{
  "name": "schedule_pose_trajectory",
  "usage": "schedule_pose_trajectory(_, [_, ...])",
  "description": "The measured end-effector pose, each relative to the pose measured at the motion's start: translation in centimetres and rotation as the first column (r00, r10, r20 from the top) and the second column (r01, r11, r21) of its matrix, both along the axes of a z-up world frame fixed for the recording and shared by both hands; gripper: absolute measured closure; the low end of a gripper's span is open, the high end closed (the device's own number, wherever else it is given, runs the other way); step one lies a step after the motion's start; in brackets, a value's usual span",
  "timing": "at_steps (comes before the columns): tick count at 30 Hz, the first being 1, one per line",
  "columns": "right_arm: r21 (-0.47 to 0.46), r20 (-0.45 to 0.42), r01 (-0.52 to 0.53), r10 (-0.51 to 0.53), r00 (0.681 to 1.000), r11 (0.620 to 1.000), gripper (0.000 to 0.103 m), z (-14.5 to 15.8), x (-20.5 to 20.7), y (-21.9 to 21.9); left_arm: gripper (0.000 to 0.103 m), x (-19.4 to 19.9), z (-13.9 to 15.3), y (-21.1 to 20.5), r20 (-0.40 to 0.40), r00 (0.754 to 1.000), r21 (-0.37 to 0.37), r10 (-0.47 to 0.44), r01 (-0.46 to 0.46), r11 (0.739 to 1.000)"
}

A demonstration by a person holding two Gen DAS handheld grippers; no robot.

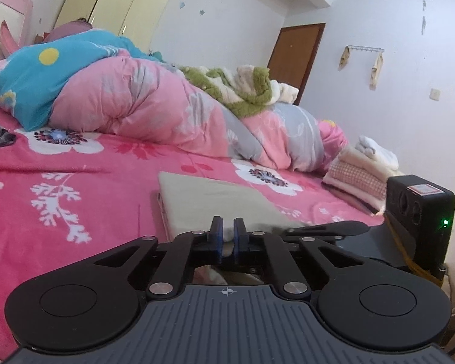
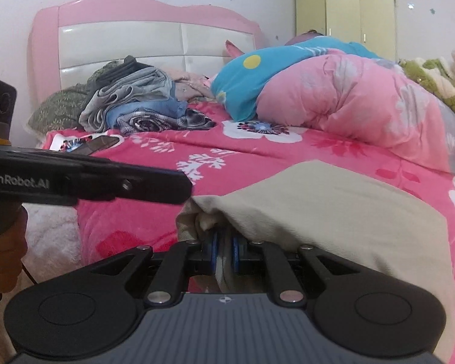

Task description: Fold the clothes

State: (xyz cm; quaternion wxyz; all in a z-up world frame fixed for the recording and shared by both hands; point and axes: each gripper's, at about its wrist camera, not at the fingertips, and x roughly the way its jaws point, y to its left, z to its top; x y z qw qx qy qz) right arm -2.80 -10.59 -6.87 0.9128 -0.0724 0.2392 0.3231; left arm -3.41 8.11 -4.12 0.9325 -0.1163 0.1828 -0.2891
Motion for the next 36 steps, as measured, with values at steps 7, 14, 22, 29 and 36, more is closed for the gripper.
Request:
schedule_pose_trajectory(7, [0.031,0.063,0.051,-0.053,0.997,0.998,0.057,1.1,-3.5,-2.8,0.048,0.2,-0.4,-1.5,0.004,1.000,0.109,-0.023,0.022,0.994])
schedule_pose_trajectory(14, [0.046,0.056,0.103,-0.106,0.993,0.994,0.055,1.6,-7.0,-7.2,0.046,1.0,-1.2,-3.3,-0.008,0.999,0.231,0.036,-0.033,0.972])
schedule_pose_trajectory(22, [-0.075,0.150,0.069,-0.057,0.987,0.995,0.059,0.2,-7.4,-5.9,0.050,2.4,-0.7,-2.4,-0.055,0.991,0.173,0.120,-0.109,0.979])
schedule_pose_trajectory(29, [-0.216,0.220,0.097,-0.048,0.974,0.972,0.093,-1.3,-5.7,-4.4,0.054,2.5,-0.8,-2.7,-0.045,0.990,0.181,0.135,-0.124,0.976])
schedule_pose_trajectory(36, [-0.028,0.117,0.195,-0.191,0.975,0.980,0.096,-0.5,-3.4,-6.1,0.052,1.6,-0.7,-2.7,-0.009,0.994,0.210,0.109,-0.105,0.972])
